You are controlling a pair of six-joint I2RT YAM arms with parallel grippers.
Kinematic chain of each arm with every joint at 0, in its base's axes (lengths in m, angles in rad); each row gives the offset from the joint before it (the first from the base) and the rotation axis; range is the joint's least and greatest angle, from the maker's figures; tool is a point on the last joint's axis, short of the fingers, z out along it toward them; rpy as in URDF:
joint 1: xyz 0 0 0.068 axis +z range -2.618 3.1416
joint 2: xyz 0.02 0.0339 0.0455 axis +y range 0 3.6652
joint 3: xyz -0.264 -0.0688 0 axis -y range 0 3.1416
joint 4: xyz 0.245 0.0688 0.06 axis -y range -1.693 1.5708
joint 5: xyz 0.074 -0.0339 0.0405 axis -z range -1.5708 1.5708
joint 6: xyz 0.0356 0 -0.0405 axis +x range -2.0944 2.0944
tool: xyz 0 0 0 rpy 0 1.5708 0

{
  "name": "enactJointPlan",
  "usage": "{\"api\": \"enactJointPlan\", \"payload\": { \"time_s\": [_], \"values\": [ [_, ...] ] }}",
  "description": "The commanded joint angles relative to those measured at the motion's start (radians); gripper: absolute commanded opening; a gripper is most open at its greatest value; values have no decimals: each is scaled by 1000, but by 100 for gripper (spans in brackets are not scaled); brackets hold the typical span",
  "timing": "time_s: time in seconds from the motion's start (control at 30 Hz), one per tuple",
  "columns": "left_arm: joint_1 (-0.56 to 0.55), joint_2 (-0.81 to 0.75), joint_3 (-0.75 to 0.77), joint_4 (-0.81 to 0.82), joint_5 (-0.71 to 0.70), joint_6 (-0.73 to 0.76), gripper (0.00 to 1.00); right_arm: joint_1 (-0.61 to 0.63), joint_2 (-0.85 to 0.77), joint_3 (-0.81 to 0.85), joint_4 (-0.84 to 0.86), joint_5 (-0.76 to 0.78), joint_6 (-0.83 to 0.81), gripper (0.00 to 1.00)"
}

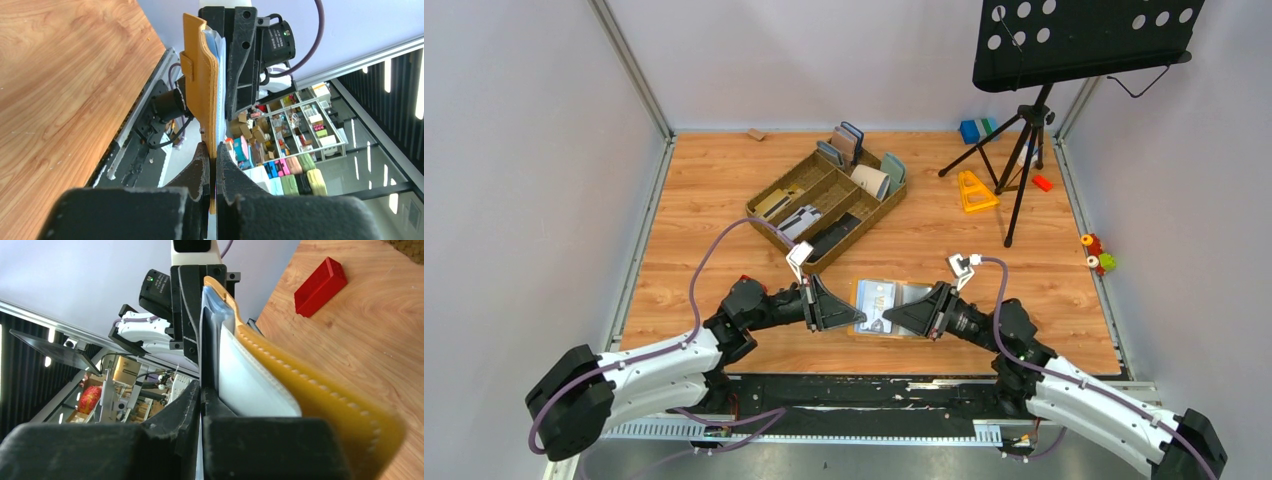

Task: Take the credit cards out of the card holder
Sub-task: Remove the credit card from the card holder.

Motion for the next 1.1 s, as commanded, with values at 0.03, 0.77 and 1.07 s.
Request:
{"api": "enactJointPlan", "payload": {
  "time_s": [0.03, 0.77, 1.07],
  "values": [
    [2, -5, 14, 39, -3, 10, 2, 3, 27, 39, 82, -26, 13, 0],
    [57, 33, -99, 232, -41, -64, 0, -36, -75, -5, -3, -34, 27, 0],
    [91, -76, -70, -109, -90, 32, 0, -107, -203, 68, -436, 50, -90, 0]
  ]
}}
